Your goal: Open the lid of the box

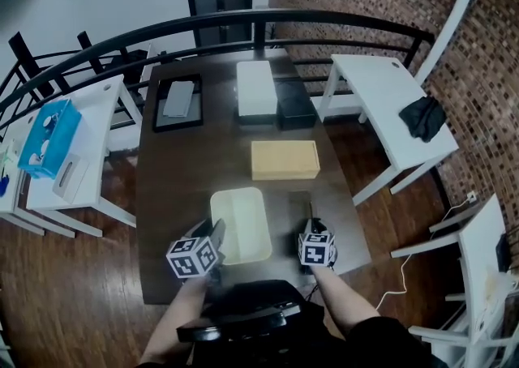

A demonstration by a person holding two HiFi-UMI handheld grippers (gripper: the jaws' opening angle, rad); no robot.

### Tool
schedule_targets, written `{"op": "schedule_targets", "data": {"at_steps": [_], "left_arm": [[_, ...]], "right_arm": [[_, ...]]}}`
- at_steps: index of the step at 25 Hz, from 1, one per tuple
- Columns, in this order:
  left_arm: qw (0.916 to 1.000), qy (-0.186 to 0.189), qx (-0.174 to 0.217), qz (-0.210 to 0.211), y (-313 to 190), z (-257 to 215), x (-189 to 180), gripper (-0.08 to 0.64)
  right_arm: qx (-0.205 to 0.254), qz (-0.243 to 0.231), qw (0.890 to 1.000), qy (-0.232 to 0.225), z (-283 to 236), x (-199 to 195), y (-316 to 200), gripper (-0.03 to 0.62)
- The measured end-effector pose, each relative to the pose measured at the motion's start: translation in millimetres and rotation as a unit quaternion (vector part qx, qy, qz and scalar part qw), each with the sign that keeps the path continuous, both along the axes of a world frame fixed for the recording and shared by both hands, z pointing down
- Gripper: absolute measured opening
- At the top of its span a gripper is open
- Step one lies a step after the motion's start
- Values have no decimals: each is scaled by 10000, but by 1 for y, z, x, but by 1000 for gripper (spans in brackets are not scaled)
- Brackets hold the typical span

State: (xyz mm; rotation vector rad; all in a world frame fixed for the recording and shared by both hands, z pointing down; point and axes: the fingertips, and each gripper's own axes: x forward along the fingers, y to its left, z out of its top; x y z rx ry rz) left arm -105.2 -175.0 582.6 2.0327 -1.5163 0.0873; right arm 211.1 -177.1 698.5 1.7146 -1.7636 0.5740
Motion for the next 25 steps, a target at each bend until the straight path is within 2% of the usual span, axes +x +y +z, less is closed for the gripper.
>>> {"op": "schedule_targets", "data": {"at_steps": [3,7,10,11,15,19,21,24,25], "left_arm": [[10000,-84,49,7,1,-2,0,149],[9999,-155,51,15,1,-2,1,149],[9999,-130,98,53,0,-1,1,149],[9998,-130,127,74,0,-1,1,149],[9997,-119,193,98,0,-1,0,150],[9996,5,293,23,2,-10,-6,166],[9984,89,562,-33,6,-29,-11,164],[9917,282,1251,5,13,-71,-20,148],[9876,388,1515,109,18,-86,-22,129]], "right_arm": [[55,-103,9999,-118,5,-8,-2,17],[-69,46,9999,-147,26,2,3,18],[-45,-92,9995,-298,25,-2,3,20],[-9,-157,9992,-368,22,-5,4,43],[428,-262,9967,-641,-2,-7,3,44],[1005,-140,9846,-1423,-55,-3,1,54],[1363,-136,9754,-1729,-85,1,-1,54],[1978,-243,9620,-1867,-143,8,2,47],[2128,-305,9596,-1816,-160,9,5,4]]}}
